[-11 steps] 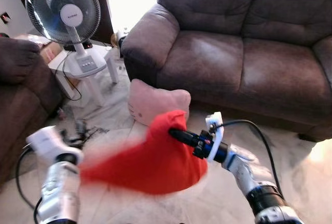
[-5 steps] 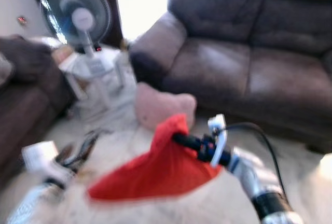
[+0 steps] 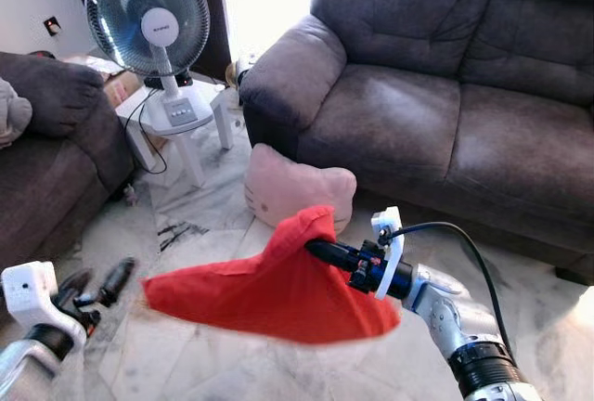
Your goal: Move the pillow to the sofa from floor
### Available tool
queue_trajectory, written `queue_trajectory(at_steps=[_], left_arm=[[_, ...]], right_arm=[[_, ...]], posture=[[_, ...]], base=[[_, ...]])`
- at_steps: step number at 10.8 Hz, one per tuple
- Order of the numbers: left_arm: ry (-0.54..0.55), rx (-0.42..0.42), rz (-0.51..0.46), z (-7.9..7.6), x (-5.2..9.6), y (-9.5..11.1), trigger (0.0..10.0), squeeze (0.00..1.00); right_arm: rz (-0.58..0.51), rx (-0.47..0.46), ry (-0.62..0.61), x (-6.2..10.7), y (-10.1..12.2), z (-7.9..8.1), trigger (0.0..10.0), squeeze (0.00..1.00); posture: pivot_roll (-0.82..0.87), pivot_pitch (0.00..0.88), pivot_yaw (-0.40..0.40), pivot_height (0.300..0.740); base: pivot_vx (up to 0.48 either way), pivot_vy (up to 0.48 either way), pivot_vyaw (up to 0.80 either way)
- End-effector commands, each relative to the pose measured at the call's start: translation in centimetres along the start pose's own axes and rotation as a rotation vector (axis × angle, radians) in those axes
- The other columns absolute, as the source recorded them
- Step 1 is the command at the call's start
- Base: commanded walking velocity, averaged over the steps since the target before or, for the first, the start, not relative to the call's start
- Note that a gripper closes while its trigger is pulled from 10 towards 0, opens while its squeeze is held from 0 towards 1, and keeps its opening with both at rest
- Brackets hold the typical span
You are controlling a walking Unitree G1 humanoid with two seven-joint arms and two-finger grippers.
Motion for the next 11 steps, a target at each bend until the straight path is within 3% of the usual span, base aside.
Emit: queue_trajectory(at_steps=[1, 2, 3, 4, 7, 9, 11], left_arm=[[0.158, 0.143, 0.062, 2.0, -0.1, -1.8, 10.0, 1.0], [0.283, 0.266, 0.082, 2.7, -0.6, -3.3, 10.0, 1.0], [0.411, 0.385, 0.129, 3.2, -0.9, -5.3, 10.0, 0.0], [0.416, 0.463, 0.169, 2.5, -1.2, -6.4, 10.0, 0.0], [0.477, 0.569, 0.219, 1.7, -1.1, -7.5, 10.0, 0.0], [0.418, 0.57, 0.245, -0.3, -0.8, -6.8, 10.0, 0.0], [0.394, 0.53, 0.276, -0.9, 0.1, -6.5, 10.0, 0.0]], right_arm=[[-0.065, 0.083, 0.089, -1.0, 2.6, 1.8, 10.0, 0.0], [-0.065, 0.083, 0.09, -1.0, 2.6, 1.9, 10.0, 0.0], [-0.062, 0.087, 0.092, -1.0, 2.5, 2.0, 10.0, 0.0], [-0.06, 0.088, 0.09, -0.8, 2.5, 2.0, 10.0, 0.0], [-0.054, 0.086, 0.09, -0.8, 2.3, 2.0, 10.0, 0.0], [-0.041, 0.095, 0.08, -0.9, 2.1, 1.8, 10.0, 0.0], [-0.052, 0.103, 0.029, -1.0, 2.2, 1.1, 10.0, 0.0]], posture=[[0.17, 0.131, -0.016, 0.74], [0.17, 0.13, -0.016, 0.74], [0.15, 0.13, -0.014, 0.74], [0.15, 0.129, -0.013, 0.74], [0.15, 0.122, -0.008, 0.74], [0.15, 0.118, -0.007, 0.74], [0.16, 0.119, -0.006, 0.74]], base=[[0.0, 0.0, 0.0], [0.0, 0.0, 0.0], [0.0, 0.0, 0.0], [0.0, 0.0, 0.0], [0.0, 0.0, 0.0], [0.0, 0.0, 0.0], [0.0, 0.0, 0.0]])
Point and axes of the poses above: a point about 5 cm out from each wrist's last joint towards the gripper, its own x axis pointing back from the gripper into the wrist, its own y axis along the axis of the wrist's last joint, z = x × y, the point moved 5 cm from there along -x, pointing out of the wrist towards the gripper, and after that the axes turned 9 degrees about -x, right-handed, at the moved point
